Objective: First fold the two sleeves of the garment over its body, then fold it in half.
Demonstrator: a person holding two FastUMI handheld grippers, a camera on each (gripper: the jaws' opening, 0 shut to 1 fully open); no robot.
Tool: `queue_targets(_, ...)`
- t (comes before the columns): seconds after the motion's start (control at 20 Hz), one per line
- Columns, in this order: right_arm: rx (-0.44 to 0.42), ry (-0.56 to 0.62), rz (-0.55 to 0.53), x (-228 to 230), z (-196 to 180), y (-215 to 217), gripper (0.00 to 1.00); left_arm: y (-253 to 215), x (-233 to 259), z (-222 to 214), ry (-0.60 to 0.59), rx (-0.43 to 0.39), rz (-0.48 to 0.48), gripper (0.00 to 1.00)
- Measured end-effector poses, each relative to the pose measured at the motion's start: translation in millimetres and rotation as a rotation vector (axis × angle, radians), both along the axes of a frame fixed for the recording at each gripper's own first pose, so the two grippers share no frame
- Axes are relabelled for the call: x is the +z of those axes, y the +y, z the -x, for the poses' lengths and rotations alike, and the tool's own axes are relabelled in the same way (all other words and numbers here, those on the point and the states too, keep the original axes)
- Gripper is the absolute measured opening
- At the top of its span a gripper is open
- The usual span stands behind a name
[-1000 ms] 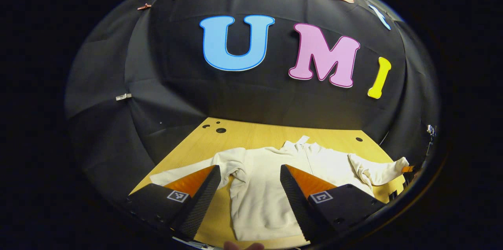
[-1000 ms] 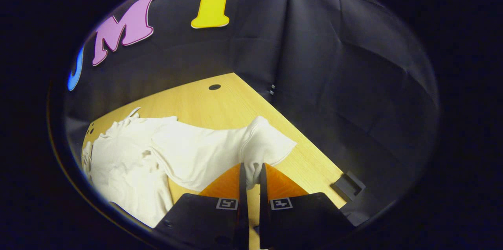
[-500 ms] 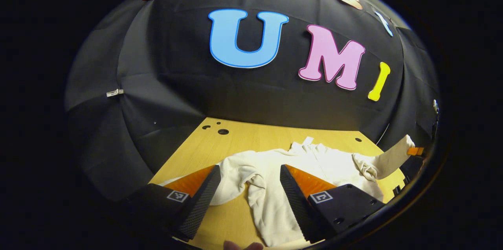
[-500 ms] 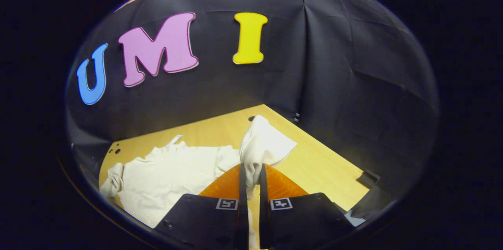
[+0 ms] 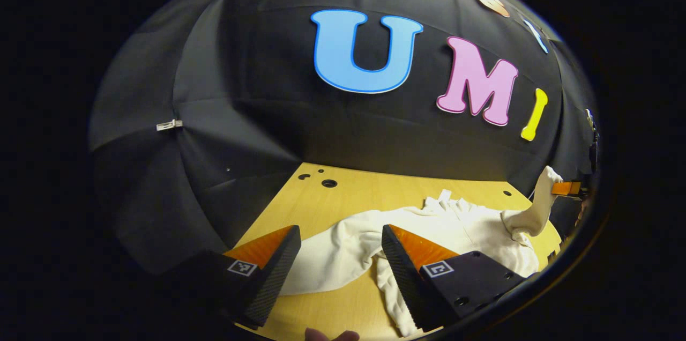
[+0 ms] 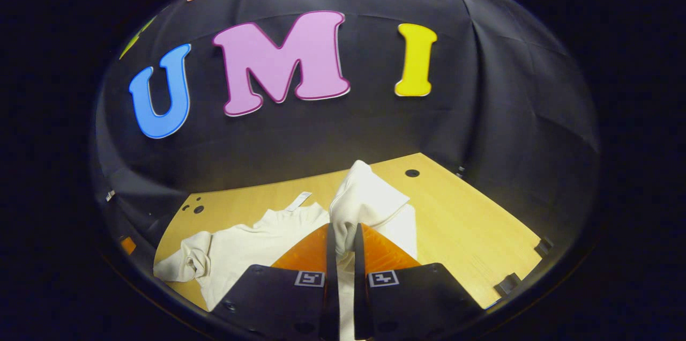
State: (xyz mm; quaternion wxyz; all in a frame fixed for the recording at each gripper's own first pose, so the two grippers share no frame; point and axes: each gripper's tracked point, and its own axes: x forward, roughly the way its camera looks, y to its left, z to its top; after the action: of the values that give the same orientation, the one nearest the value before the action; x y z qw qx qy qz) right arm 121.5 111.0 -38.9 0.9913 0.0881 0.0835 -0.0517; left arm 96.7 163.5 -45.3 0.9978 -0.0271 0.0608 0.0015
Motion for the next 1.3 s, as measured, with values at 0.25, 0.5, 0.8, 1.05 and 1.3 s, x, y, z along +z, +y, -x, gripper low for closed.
queue_targets(0.25, 0.133, 0.047, 0.019, -20.6, -20.2, 65.2, 0.15, 35.4, -24.8, 5.9, 0.045, 0.072, -0.01, 0.96)
queue_targets(0.5, 0.263, 0.113, 0.034, -53.4, -40.4, 132.2, 0.15, 73.5, -58.9, 8.8, 0.121, 0.133, 0.034, 0.92)
queue_targets(0.8, 0.403, 0.269, 0.073, -120.4, -54.5, 202.9, 0.17, 96.5, -115.1, 8.2, 0.236, 0.154, 0.079, 0.96)
queue_targets(1.05, 0.502, 0.335, 0.033, -140.2, -42.3, 239.0, 0.31, 113.7, -144.5, 17.0, 0.317, 0.198, 0.096, 0.95)
queue_targets(1.3, 0.6, 0.326, -0.019, -128.0, -15.8, 253.7, 0.92, 124.1, -161.8, -0.8, 0.381, 0.215, 0.061, 0.95)
